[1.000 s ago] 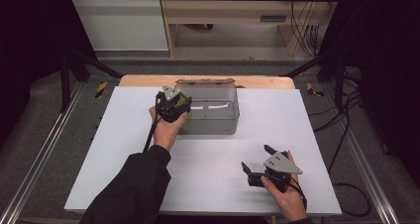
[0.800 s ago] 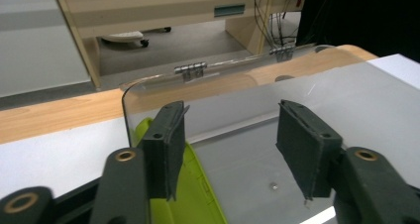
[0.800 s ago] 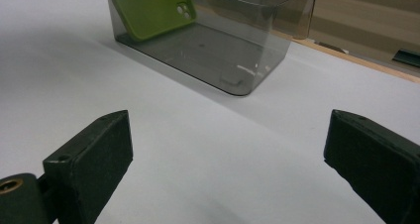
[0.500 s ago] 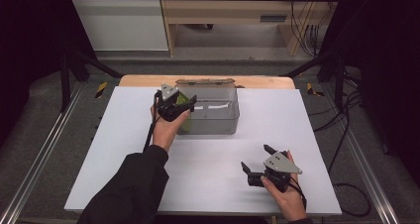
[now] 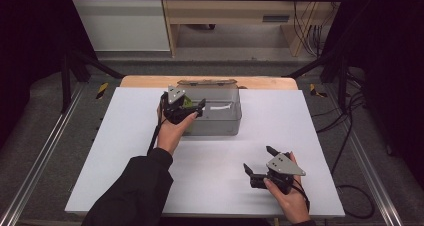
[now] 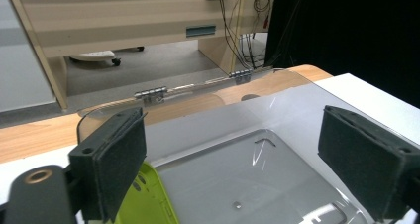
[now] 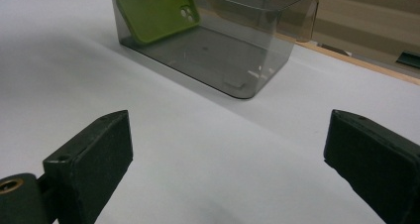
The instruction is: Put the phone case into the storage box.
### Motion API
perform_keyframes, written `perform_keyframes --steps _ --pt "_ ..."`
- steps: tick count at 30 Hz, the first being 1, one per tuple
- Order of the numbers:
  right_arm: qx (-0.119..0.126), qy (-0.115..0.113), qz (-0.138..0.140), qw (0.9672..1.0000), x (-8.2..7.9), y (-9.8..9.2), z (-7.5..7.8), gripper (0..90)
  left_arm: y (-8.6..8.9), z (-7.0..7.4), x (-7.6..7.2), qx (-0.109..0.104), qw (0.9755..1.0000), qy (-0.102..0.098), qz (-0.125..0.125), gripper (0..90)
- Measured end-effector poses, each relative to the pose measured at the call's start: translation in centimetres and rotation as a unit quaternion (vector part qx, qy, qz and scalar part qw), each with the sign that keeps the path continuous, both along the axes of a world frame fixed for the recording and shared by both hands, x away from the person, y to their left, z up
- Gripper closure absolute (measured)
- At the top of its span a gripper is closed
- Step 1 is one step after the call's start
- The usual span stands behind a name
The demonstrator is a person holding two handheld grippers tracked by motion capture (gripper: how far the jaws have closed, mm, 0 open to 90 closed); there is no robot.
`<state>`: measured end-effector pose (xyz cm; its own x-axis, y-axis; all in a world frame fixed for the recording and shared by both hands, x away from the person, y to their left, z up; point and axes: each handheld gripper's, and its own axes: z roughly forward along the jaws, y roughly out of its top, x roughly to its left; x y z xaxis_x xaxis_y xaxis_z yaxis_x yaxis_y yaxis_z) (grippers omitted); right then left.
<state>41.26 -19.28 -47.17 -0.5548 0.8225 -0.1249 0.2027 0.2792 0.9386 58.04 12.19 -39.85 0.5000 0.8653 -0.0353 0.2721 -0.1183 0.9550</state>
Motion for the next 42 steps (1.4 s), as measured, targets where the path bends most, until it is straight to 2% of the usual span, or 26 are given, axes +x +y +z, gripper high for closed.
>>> perform_keyframes --steps 7,13,18,23,28,34,42 --pt "0.001 0.0 0.0 1.0 0.0 0.0 0.1 4.9 0.0 0.1 -0.2 -0.005 1.0 -0.002 -0.005 5.5" --pt "0.002 0.0 0.001 1.0 0.0 0.0 0.1 4.9 0.1 0.5 -0.5 -0.009 0.9994 -0.026 -0.022 3.5" --pt "0.006 -0.004 -0.001 1.0 0.0 -0.2 0.2 4.8 -0.1 0.5 -0.6 -0.021 0.9988 -0.031 -0.03 3.2" --pt "0.01 -0.003 0.001 0.9999 0.0 -0.3 0.2 4.8 -0.4 0.5 -0.7 -0.02 0.998 -0.042 -0.042 3.3" --pt "0.012 -0.002 0.001 0.9999 0.0 -0.4 0.1 4.7 -0.9 0.4 -1.0 -0.033 0.9972 -0.045 -0.049 3.2" --pt "0.013 0.0 0.001 0.9999 0.0 -0.3 0.1 4.4 -1.1 0.8 -1.7 -0.028 0.9964 -0.052 -0.061 3.1" --pt "0.022 0.003 0.001 0.9997 0.1 -0.4 0.2 4.0 -0.7 1.1 -2.5 -0.037 0.9954 -0.055 -0.069 2.6"
